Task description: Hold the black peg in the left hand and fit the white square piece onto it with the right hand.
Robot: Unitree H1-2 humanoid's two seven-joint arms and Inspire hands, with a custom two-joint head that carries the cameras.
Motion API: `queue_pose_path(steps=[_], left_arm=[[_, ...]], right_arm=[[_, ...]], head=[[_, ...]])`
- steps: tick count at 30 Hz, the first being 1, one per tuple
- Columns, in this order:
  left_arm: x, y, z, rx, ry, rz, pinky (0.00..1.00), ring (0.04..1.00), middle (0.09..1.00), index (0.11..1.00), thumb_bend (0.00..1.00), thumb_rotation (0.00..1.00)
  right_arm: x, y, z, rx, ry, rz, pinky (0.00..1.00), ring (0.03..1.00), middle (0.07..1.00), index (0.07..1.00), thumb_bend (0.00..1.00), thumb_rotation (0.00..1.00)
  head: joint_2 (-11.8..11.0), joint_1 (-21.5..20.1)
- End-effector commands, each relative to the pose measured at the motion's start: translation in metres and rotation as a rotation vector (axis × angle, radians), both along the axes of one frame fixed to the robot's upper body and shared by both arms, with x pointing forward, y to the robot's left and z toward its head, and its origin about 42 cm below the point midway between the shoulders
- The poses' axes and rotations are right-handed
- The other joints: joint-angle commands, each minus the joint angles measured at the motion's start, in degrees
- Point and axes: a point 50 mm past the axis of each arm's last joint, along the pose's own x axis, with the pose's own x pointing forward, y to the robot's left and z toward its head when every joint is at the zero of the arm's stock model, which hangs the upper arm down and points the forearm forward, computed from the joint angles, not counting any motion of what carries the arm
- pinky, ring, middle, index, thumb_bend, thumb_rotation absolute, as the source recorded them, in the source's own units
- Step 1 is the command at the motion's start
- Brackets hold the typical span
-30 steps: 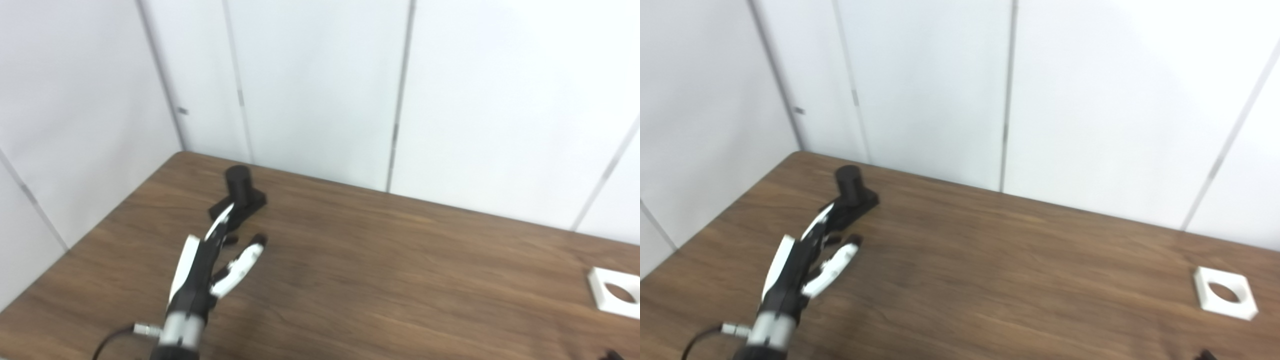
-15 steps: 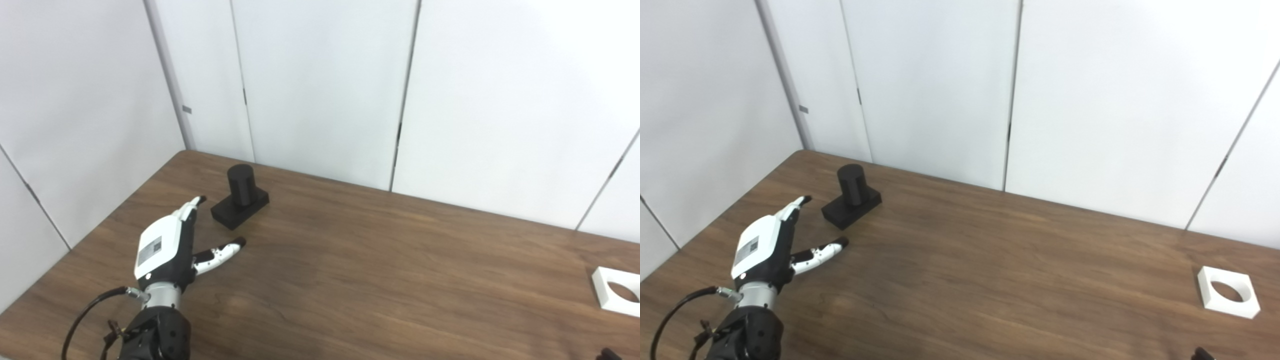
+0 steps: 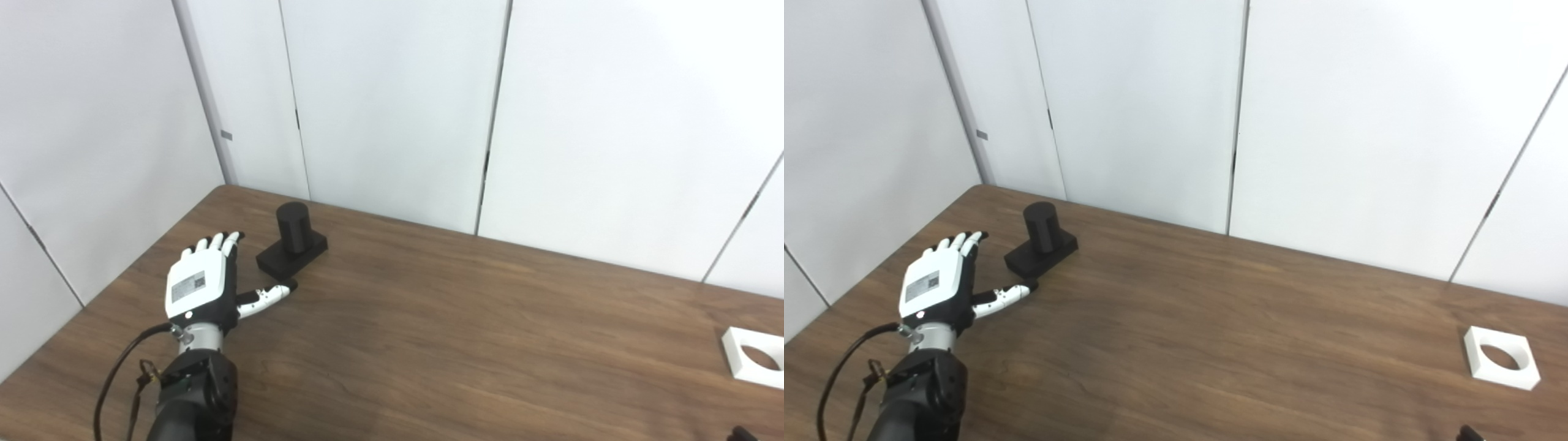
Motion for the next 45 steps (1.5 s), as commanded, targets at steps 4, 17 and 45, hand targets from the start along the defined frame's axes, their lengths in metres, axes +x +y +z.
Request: queue_pose_path(steps=[4, 17, 45], left_arm=[[0.024, 0.010, 0.022, 0.097, -0.038, 0.011, 1.00, 1.000, 0.972, 0.899, 0.90, 0.72], [0.058, 0.016, 0.020, 0.108, -0.006, 0.040, 1.00, 0.977, 0.948, 0.853, 0.91, 0.74], [0.109, 0.035, -0.009, 0.216, 0.086, 0.040, 0.97, 0.929, 0.897, 0.797, 0.90, 0.65]], right_arm=[[-0.002, 0.008, 0.004, 0.007, -0.007, -0.018, 0.94, 0.924, 0.908, 0.894, 0.51, 1.00], [-0.004, 0.012, 0.005, 0.004, -0.005, -0.014, 0.93, 0.928, 0.907, 0.901, 0.52, 1.00], [0.000, 0.016, 0.002, 0.049, -0.040, 0.020, 0.96, 0.972, 0.953, 0.950, 0.54, 1.00]], head=[[-0.01, -0.24], [0.27, -0.94], [0.16, -1.90]])
